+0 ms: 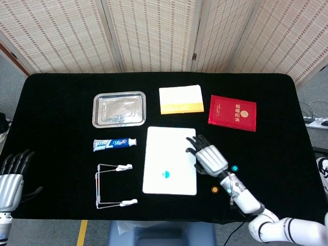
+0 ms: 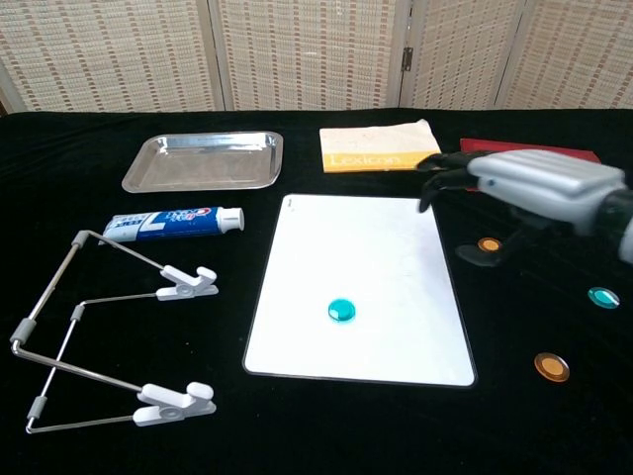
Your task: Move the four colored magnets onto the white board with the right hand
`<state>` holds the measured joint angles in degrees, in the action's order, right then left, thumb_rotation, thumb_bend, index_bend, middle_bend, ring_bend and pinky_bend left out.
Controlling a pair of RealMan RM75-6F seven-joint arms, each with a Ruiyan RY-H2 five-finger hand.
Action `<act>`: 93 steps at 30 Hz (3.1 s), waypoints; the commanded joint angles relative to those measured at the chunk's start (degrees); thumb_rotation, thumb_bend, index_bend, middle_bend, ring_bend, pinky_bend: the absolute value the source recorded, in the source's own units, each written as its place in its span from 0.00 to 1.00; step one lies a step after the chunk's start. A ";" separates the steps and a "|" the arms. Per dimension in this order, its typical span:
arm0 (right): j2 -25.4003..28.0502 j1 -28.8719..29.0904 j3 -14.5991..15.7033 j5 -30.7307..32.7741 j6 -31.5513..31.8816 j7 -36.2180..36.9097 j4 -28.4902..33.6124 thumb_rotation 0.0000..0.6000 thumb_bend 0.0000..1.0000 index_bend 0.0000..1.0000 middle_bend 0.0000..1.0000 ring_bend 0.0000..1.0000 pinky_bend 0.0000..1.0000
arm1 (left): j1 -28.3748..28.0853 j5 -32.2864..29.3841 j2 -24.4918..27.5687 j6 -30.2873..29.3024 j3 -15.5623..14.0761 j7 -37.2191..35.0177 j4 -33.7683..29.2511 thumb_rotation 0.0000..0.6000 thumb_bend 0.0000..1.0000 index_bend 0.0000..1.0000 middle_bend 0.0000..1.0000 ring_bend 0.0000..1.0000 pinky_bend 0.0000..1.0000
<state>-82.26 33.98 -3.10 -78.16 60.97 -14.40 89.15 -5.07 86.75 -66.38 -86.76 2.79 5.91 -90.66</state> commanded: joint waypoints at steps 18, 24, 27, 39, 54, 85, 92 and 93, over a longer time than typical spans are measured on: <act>3.65 -13.20 5.77 2.29 3.80 12.42 -10.15 1.00 0.44 0.37 0.11 0.00 0.00 | -1.35 0.37 -0.69 1.63 -0.08 0.83 -0.61 1.00 0.15 0.08 0.08 0.11 0.00; 2.19 -12.96 5.25 2.33 1.35 13.06 -12.45 1.00 0.44 0.38 0.11 0.00 0.00 | -1.45 0.30 -0.77 1.81 -0.19 0.87 -0.66 1.00 0.15 0.08 0.08 0.11 0.00; 1.37 -12.50 4.68 2.26 0.33 13.11 -13.33 1.00 0.44 0.39 0.11 0.00 0.00 | -1.45 0.31 -0.78 1.77 -0.23 0.85 -0.66 1.00 0.15 0.08 0.08 0.11 0.00; 0.07 -11.56 3.25 2.59 -2.62 13.03 -15.28 1.00 0.44 0.40 0.12 0.00 0.00 | -1.16 -0.23 -0.69 1.64 -0.36 0.89 -0.56 1.00 0.15 0.08 0.08 0.11 0.00; -0.84 -11.69 2.44 2.37 -3.53 13.30 -16.26 1.00 0.45 0.48 0.15 0.00 0.00 | -1.24 -0.34 -0.69 1.68 -0.35 0.90 -0.47 1.00 0.15 0.08 0.08 0.11 0.00; -3.47 -0.03 -1.83 -0.97 -10.89 -1.16 -0.42 1.00 0.45 0.52 0.16 0.00 0.00 | -0.75 -0.53 -0.25 1.11 -0.47 0.08 -0.20 1.00 0.15 0.08 0.08 0.11 0.00; -6.74 2.51 -2.74 2.08 -12.43 -5.28 -0.18 1.00 0.45 0.51 0.15 0.00 0.00 | -0.66 -0.75 -0.72 1.37 -0.58 -0.76 0.88 1.00 0.15 0.08 0.08 0.11 0.00; -7.02 2.76 -2.74 2.41 -12.54 -5.82 -0.22 1.00 0.45 0.51 0.15 0.00 0.00 | -0.68 -0.74 -0.80 1.41 -0.59 -0.82 1.00 1.00 0.15 0.08 0.08 0.11 0.00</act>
<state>-88.83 36.35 -5.71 -76.16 48.68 -19.65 88.92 -5.75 86.00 -67.15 -85.37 2.21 5.11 -89.68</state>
